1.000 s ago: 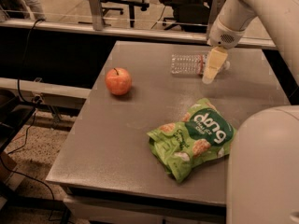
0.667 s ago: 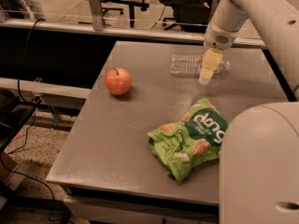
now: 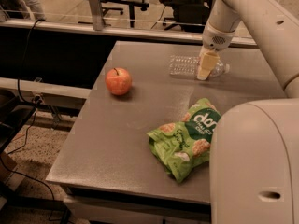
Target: Move water bottle near green rice chip bag
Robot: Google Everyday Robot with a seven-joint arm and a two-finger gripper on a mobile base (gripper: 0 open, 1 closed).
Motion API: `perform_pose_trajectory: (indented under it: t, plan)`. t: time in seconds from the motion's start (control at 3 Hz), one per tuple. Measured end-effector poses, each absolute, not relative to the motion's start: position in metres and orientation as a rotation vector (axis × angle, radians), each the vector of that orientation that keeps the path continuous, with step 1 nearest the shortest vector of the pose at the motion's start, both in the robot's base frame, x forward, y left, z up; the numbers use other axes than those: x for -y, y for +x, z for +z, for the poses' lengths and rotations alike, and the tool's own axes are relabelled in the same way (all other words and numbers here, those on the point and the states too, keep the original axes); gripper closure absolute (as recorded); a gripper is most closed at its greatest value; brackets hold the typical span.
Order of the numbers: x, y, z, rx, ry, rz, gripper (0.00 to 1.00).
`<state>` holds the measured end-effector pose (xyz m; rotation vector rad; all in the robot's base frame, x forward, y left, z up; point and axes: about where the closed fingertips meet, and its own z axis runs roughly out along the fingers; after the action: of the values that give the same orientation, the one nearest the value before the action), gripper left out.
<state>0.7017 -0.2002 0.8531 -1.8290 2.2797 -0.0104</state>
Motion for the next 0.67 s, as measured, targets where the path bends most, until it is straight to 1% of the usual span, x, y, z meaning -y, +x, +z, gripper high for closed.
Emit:
perform_pose_trajectory:
  t: [0.33,0.67]
  plan:
    - [0.208,0.698,0.858,-2.272,-1.842,-0.017,0.62]
    - [0.221,0.682,0.87,-2.256,-1.86,-0.024,0.85]
